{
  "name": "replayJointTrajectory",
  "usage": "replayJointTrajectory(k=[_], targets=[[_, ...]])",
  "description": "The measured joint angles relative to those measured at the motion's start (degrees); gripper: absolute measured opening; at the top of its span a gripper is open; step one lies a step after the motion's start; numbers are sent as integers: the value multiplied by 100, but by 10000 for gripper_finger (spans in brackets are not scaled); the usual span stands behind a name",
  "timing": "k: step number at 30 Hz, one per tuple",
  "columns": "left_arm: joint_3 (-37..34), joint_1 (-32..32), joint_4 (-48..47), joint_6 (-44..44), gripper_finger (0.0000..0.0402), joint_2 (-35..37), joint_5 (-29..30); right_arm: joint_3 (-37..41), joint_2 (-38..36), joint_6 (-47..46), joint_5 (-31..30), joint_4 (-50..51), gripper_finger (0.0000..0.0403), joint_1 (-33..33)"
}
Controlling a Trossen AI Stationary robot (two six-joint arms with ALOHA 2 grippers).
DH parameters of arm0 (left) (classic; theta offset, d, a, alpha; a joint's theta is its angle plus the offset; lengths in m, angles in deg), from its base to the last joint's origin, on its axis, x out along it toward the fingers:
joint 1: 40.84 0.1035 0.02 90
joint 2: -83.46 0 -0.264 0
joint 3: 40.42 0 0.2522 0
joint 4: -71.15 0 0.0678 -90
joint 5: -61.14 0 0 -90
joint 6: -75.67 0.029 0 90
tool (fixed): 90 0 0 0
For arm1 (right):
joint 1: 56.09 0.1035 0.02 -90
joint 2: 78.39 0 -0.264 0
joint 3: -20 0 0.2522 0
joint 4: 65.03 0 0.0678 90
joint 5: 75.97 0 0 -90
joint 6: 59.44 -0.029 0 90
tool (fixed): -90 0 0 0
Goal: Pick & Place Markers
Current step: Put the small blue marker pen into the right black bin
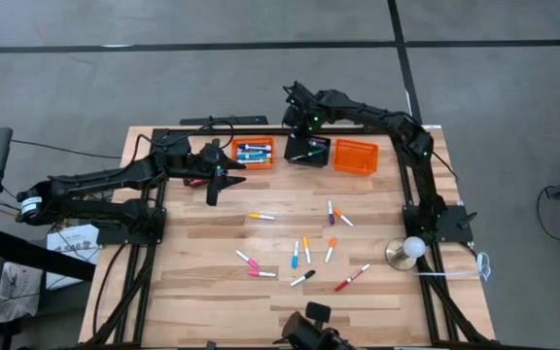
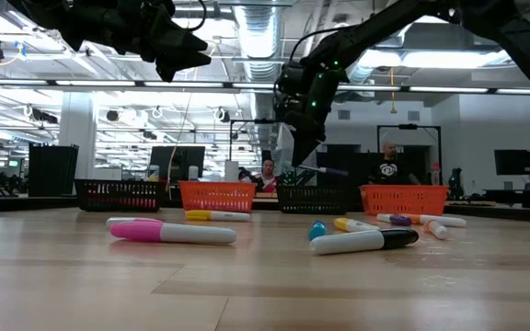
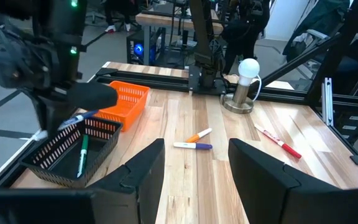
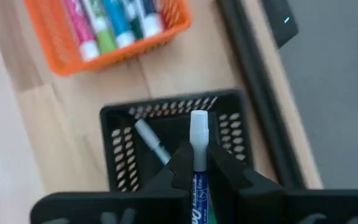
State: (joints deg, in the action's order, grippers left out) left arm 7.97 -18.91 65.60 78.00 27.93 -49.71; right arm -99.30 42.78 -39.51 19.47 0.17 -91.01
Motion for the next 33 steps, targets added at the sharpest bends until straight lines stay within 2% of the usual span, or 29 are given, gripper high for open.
replayJointTrajectory(k=[11,25,33], targets=[[-2,2,18,0,177,0,-1,473,1,114,24,-297,19,83],[-2,2,26,-4,177,0,0,481,1,155,65,-403,21,70],[-2,2,41,-4,177,0,0,739,3,136,65,-568,29,77]])
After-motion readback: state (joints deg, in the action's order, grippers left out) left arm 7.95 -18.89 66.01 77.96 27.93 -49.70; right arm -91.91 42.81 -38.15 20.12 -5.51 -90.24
